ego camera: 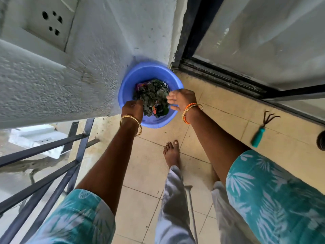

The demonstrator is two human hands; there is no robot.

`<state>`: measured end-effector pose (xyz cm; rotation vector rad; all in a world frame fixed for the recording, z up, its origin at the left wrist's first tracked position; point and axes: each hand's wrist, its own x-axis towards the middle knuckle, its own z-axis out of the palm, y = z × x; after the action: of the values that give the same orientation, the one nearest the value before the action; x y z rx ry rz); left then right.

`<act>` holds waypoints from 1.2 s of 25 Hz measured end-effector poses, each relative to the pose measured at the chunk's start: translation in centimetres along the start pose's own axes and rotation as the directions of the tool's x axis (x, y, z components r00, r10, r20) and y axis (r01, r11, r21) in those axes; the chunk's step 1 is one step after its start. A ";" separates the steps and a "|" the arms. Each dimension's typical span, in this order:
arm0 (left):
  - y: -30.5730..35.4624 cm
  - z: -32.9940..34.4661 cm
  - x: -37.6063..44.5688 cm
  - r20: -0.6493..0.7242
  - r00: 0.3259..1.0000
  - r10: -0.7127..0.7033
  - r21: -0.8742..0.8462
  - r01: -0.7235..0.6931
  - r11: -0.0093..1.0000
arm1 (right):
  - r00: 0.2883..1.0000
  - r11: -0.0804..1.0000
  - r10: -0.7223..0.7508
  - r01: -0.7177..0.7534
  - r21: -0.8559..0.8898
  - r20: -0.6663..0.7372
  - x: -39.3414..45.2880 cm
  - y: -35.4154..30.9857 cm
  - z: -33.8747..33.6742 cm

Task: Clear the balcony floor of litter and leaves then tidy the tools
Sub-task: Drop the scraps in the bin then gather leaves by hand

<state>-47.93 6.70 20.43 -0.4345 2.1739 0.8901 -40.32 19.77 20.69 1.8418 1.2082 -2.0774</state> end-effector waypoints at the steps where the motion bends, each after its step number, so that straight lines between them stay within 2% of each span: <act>1: 0.4 -0.1 -0.6 -0.014 0.999 0.042 0.097 -0.040 0.994 | 0.997 0.999 -0.050 0.050 0.004 -0.053 -0.7 0.1 -0.2; 2: 0.8 -0.1 -1.4 -0.019 0.997 0.077 0.173 -0.073 0.982 | 0.984 0.992 -0.127 0.128 -0.007 -0.126 -1.1 0.4 -0.4; 4: 2.2 0.1 -3.8 0.007 0.989 0.146 0.259 -0.143 0.955 | 0.921 0.952 -0.291 0.253 -0.172 -0.257 -3.6 0.4 -1.8; 7: 4.0 1.3 -8.6 0.055 0.961 0.271 0.394 -0.270 0.878 | 0.813 0.870 -0.472 0.370 -0.326 -0.339 -6.3 1.1 -5.0; 9: 5.1 2.7 -12.3 0.137 0.921 0.364 0.517 -0.380 0.767 | 0.745 0.844 -0.528 0.412 -0.342 -0.407 -8.6 2.0 -8.6; 12: 5.0 5.5 -17.2 0.345 0.820 0.457 0.644 -0.561 0.520 | 0.689 0.840 -0.540 0.409 -0.356 -0.483 -10.5 4.6 -15.0; 16: 2.9 12.1 -23.6 0.657 0.613 0.440 0.643 -0.760 0.099 | 0.616 0.897 -0.441 0.334 -0.290 -0.652 -13.0 10.1 -26.2; 20: -0.6 20.4 -32.2 0.838 0.451 0.306 0.524 -0.823 -0.220 | 0.522 0.936 -0.350 0.231 -0.266 -0.778 -16.5 17.1 -37.5; 24: -6.4 29.4 -42.2 0.931 0.316 0.183 0.365 -0.822 -0.437 | 0.424 0.962 -0.266 0.169 -0.214 -0.866 -22.2 25.3 -47.5; 27: -10.8 35.1 -49.5 0.960 0.254 0.115 0.274 -0.774 -0.571 | 0.448 0.990 -0.132 0.021 -0.138 -0.884 -26.8 30.9 -53.6; 30: -14.7 39.9 -57.2 0.977 0.208 0.043 0.187 -0.744 -0.642 | 0.447 0.992 -0.018 -0.103 -0.071 -0.894 -31.6 36.3 -59.6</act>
<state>18.61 26.51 36.41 2.1018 1.4546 -0.5936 35.06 19.01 34.36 2.9807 1.3254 -0.8052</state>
